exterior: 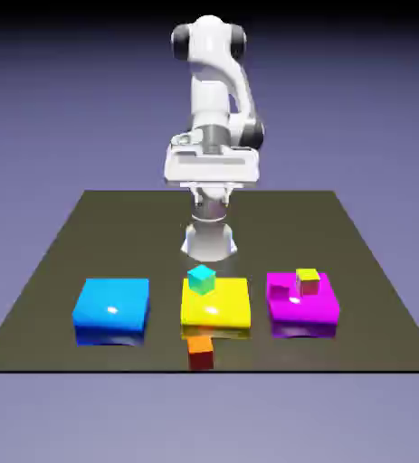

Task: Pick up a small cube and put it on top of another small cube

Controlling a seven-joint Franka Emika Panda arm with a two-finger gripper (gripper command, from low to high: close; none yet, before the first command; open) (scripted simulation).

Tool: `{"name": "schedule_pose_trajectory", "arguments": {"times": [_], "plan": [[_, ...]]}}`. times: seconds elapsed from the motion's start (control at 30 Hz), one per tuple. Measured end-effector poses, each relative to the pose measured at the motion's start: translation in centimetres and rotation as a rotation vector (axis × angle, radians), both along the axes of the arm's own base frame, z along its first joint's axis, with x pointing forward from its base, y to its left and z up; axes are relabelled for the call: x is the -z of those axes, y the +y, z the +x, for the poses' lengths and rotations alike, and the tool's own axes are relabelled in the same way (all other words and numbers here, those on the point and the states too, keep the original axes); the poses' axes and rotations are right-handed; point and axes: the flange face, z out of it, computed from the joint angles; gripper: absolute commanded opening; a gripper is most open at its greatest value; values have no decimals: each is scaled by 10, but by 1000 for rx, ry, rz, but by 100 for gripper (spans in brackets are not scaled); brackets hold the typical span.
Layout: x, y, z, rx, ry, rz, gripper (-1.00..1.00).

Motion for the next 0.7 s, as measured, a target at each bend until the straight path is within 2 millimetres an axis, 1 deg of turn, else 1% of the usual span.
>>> {"name": "schedule_pose_trajectory", "arguments": {"times": [0.17,0.33,0.53,0.7], "plan": [[32,-3,43,-13,189,-3,0],[73,-6,81,-27,377,-11,0],[132,-11,119,-44,602,-27,0],[188,-14,142,-59,789,-45,0]]}}
